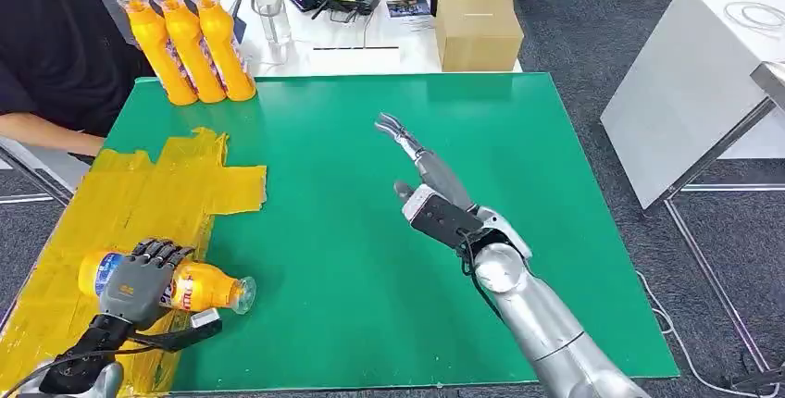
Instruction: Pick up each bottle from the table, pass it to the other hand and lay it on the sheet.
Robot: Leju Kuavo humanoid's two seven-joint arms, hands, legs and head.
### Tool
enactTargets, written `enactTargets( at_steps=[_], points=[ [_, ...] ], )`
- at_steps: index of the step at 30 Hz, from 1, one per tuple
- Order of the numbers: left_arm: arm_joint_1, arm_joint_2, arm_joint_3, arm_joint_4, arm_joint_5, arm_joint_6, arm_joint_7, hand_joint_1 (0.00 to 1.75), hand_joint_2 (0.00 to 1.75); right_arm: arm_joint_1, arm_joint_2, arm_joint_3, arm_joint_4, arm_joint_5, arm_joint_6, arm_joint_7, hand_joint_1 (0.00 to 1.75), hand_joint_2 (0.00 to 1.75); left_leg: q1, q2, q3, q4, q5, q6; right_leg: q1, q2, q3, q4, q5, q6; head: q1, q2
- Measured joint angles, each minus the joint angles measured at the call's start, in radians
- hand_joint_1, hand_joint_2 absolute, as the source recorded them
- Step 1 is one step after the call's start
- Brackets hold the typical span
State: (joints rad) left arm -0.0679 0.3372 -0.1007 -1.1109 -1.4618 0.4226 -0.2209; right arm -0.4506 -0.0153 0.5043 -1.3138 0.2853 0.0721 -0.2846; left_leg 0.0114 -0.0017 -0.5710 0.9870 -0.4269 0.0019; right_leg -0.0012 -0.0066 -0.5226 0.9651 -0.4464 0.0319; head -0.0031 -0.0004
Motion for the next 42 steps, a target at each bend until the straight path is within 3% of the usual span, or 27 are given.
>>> enactTargets(
  at_steps=[15, 23, 29, 32, 35, 36, 42],
  points=[
    [-0.01, 0.041, -0.03, 0.003, 0.072, -0.027, -0.05, 0.0, 1.75, -0.011, 0.0, 0.018, 0.024, -0.002, 0.001, -0.005, 0.0, 0.0, 0.0, 0.003, 0.001, 0.0, 0.002, -0.002, 0.0, 0.002, -0.001, 0.002, 0.002, -0.003, 0.0, 0.0],
    [0.029, 0.042, -0.009, -0.053, 0.14, 0.038, -0.095, 0.0, 1.75, -0.011, 0.0, 0.026, 0.031, -0.002, -0.001, -0.006, 0.0, 0.0, 0.0, 0.003, -0.003, 0.001, 0.002, -0.002, 0.0, 0.002, -0.006, 0.003, 0.002, -0.002, 0.0, 0.0],
    [0.078, -0.058, 0.087, -0.188, 0.414, 0.119, -0.24, 0.0, 1.75, 0.013, 0.003, 0.032, 0.031, 0.016, -0.019, -0.012, 0.0, 0.0, 0.0, 0.001, -0.011, 0.002, 0.003, -0.001, 0.0, 0.001, -0.012, 0.002, 0.002, -0.002, 0.001, 0.0],
    [0.082, -0.099, 0.134, -0.262, 0.53, 0.066, -0.298, 0.0, 1.75, 0.03, 0.011, 0.034, 0.029, 0.037, -0.039, -0.016, 0.0, 0.0, -0.001, 0.002, -0.012, 0.002, 0.003, -0.001, 0.0, 0.001, -0.013, 0.002, 0.002, -0.002, 0.0, 0.0],
    [0.082, -0.163, 0.187, -0.363, 0.77, -0.076, -0.369, 0.0, 1.75, 0.064, 0.024, 0.03, 0.011, 0.08, -0.073, -0.026, 0.0, 0.0, -0.001, 0.002, -0.013, 0.002, 0.003, -0.001, 0.0, 0.001, -0.015, 0.002, 0.002, -0.002, 0.0, 0.0],
    [0.081, -0.186, 0.207, -0.409, 0.824, -0.132, -0.367, 0.0, 0.0, 0.08, 0.031, 0.029, 0.0, 0.096, -0.083, -0.028, 0.0, 0.0, 0.0, 0.002, -0.014, 0.002, 0.003, -0.001, 0.0, 0.001, -0.015, 0.002, 0.002, -0.002, 0.0, 0.0],
    [0.067, -0.283, 0.264, -0.59, 1.151, -0.465, -0.294, 0.0, 0.0, 0.156, 0.079, 0.002, -0.058, 0.157, -0.138, -0.036, 0.0, 0.0, 0.0, 0.002, -0.014, 0.002, 0.003, -0.001, 0.0, 0.002, -0.017, 0.002, 0.002, -0.002, 0.0, 0.0]
  ],
)
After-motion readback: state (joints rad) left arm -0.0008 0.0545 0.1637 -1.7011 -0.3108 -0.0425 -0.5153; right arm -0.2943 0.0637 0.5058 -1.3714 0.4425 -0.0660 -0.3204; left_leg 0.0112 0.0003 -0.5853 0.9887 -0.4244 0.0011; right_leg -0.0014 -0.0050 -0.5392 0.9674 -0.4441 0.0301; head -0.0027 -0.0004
